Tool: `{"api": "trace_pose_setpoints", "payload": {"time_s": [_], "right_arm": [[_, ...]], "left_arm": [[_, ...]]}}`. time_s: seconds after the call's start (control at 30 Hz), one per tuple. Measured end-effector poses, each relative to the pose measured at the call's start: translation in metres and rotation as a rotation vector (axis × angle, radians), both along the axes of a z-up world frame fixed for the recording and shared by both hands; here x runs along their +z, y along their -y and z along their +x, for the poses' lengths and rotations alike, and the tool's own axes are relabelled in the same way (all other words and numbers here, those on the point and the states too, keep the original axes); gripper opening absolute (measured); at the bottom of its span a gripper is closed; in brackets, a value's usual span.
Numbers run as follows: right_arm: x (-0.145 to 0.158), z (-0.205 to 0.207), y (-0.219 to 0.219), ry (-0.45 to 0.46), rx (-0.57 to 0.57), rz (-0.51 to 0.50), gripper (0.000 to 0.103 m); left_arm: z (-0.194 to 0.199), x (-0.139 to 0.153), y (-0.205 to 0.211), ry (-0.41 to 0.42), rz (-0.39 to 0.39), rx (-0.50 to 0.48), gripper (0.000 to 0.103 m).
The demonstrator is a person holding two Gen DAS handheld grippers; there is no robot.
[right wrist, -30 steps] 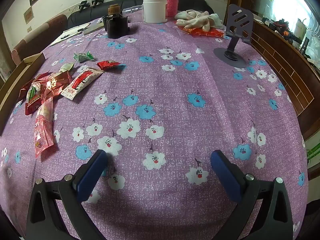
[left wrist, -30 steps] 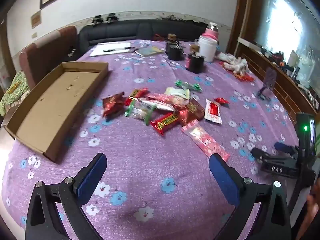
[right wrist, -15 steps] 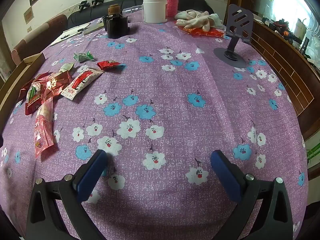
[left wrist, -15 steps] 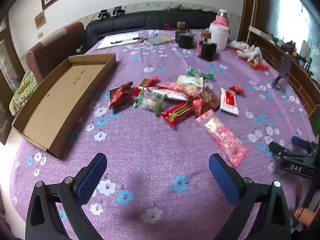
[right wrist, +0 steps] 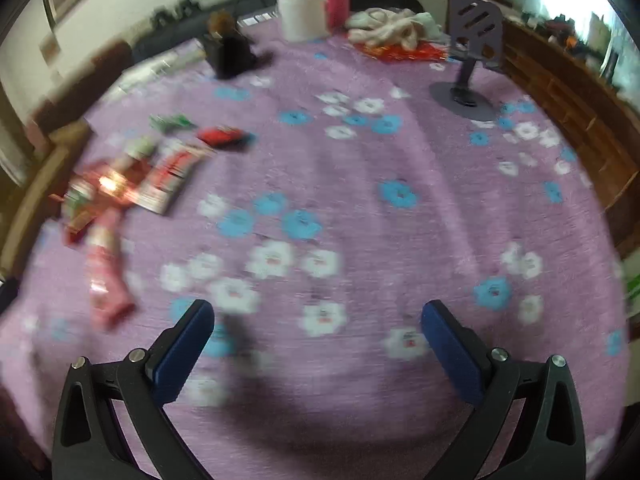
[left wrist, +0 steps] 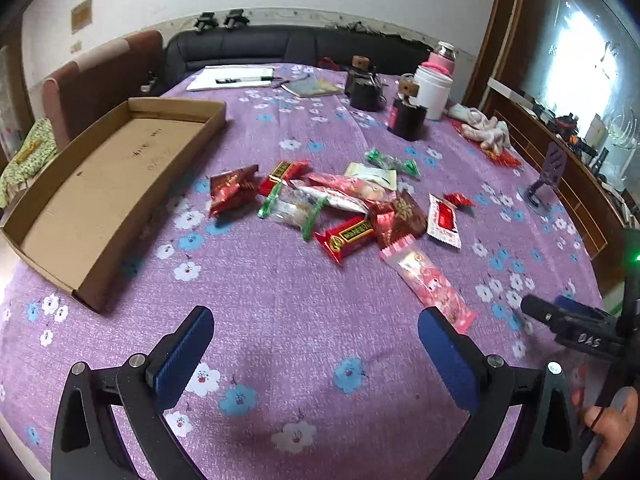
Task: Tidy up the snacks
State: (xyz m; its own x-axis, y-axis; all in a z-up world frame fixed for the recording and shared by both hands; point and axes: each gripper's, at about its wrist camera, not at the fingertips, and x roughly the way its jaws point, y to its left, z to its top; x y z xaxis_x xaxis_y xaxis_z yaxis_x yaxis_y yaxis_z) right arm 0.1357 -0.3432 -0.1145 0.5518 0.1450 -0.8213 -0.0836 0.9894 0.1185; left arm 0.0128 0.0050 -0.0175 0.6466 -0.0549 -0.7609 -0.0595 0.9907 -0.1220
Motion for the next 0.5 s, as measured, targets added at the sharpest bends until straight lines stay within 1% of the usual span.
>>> {"api": "trace_pose_setpoints", "payload": {"time_s": [0.03, 0.1, 0.17, 0.2, 0.23, 0.27, 0.3, 0.37, 0.4, 0.43, 0.5], "right_arm": [[0.005, -0.003, -0.002, 0.01, 0.014, 0.033, 0.103], [0.021, -0.013, -0.013, 0.068, 0.043, 0.034, 0.103], [0.05, -0.033, -0.024, 0.215, 0.076, 0.017, 0.103], [0.066, -0.047, -0.029, 0.31, 0.077, 0.0, 0.103], [0.074, -0.056, -0.033, 0.356, 0.066, -0.002, 0.103], [0.076, -0.059, -0.034, 0.358, 0.051, 0.011, 0.103], [0.073, -0.054, -0.036, 0.317, 0.037, 0.029, 0.103], [0.06, -0.04, -0.041, 0.199, 0.044, 0.065, 0.103], [0.056, -0.039, -0.043, 0.186, 0.044, 0.072, 0.103], [0.057, -0.041, -0.045, 0.204, 0.039, 0.064, 0.103], [0.073, -0.058, -0.05, 0.293, 0.049, 0.052, 0.103]], "left_arm": [[-0.002, 0.004, 0.002, 0.024, 0.021, 0.003, 0.103], [-0.007, 0.013, 0.004, 0.069, 0.064, 0.007, 0.103], [-0.011, 0.023, 0.003, 0.118, 0.084, 0.015, 0.103], [-0.012, 0.029, 0.001, 0.137, 0.077, 0.026, 0.103], [-0.012, 0.031, -0.001, 0.14, 0.07, 0.036, 0.103], [-0.011, 0.033, -0.004, 0.142, 0.062, 0.045, 0.103], [-0.011, 0.034, -0.006, 0.145, 0.054, 0.047, 0.103], [-0.011, 0.035, -0.007, 0.15, 0.055, 0.03, 0.103], [-0.011, 0.035, -0.007, 0.15, 0.065, 0.031, 0.103], [-0.012, 0.036, -0.007, 0.154, 0.075, 0.039, 0.103], [-0.013, 0.037, -0.01, 0.163, 0.067, 0.044, 0.103]]}}
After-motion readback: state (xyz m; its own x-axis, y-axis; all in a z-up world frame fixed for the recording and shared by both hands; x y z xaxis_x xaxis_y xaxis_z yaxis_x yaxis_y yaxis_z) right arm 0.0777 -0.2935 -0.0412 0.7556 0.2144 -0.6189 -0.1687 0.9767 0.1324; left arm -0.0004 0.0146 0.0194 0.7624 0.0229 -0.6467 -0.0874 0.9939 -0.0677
